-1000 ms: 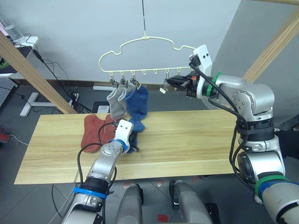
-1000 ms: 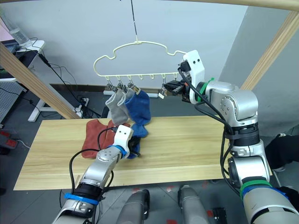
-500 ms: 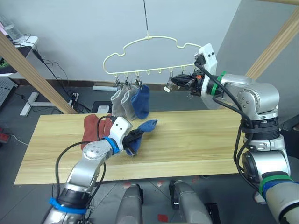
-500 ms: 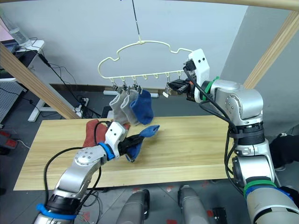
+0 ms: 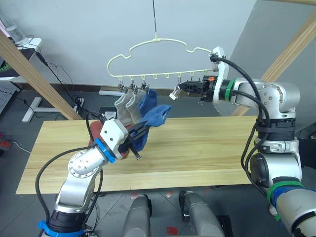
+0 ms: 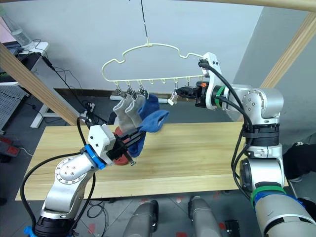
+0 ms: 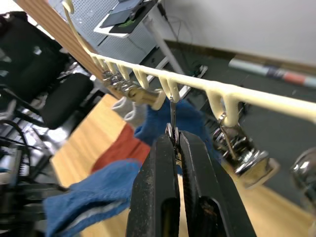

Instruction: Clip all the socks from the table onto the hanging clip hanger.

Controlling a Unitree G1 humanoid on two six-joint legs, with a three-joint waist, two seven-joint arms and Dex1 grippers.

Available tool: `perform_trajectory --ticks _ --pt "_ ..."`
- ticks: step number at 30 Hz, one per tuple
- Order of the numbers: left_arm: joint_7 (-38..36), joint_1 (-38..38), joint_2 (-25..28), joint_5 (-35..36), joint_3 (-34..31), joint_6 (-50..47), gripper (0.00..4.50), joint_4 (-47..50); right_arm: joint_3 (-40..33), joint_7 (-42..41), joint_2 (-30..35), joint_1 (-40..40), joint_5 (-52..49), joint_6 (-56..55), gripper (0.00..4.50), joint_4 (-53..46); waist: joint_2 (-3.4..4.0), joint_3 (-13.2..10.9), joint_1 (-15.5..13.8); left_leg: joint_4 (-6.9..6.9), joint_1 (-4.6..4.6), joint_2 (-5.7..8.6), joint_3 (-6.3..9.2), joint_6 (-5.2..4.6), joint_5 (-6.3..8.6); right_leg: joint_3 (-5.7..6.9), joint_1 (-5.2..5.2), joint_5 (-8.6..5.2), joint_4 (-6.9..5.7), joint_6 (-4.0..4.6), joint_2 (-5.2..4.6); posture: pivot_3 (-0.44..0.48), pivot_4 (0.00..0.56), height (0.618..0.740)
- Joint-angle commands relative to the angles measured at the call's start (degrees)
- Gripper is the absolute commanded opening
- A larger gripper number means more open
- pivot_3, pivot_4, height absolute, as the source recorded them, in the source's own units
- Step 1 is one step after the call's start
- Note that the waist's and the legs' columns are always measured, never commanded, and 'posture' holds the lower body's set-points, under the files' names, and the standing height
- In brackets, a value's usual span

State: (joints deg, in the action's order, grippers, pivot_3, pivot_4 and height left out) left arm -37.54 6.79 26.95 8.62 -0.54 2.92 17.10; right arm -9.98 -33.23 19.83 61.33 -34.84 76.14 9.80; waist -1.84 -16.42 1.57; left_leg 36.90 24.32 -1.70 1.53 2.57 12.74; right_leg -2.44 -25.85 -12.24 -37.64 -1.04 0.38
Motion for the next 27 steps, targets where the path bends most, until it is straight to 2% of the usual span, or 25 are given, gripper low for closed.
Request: perform_trajectory --ticks 1,20,27 --pt "1.23 0.57 -0.58 -1.11 -0.15 3.87 0.04 0.04 -4.69 2.23 -0.97 1.77 -2.84 5.87 0.0 0.95 0.0 0.0 0.07 -0.01 0.01 0.0 0.0 0.0 0.0 0.0 0.0 0.0 0.01 0.0 0.0 0.002 0.298 0.74" --pt "1.53 1.97 -1.2 -2.39 0.49 10.63 0.04 -3.28 -13.24 7.52 -4.73 4.9 -6.52 16.34 0.0 2.85 0.02 -0.01 0.16 -0.03 0.02 -0.01 0.0 -0.02 0.01 0.01 -0.01 0.0 0.01 -0.01 0.02 0.002 0.291 0.74" --pt "1.67 1.65 -1.2 -2.71 0.4 12.5 0.04 -3.48 -12.88 8.98 -4.02 4.87 -8.95 16.36 0.0 4.02 0.02 -0.01 0.18 -0.03 0.02 -0.02 0.0 -0.02 0.01 0.02 -0.02 0.0 0.02 -0.01 0.02 0.004 0.291 0.74"
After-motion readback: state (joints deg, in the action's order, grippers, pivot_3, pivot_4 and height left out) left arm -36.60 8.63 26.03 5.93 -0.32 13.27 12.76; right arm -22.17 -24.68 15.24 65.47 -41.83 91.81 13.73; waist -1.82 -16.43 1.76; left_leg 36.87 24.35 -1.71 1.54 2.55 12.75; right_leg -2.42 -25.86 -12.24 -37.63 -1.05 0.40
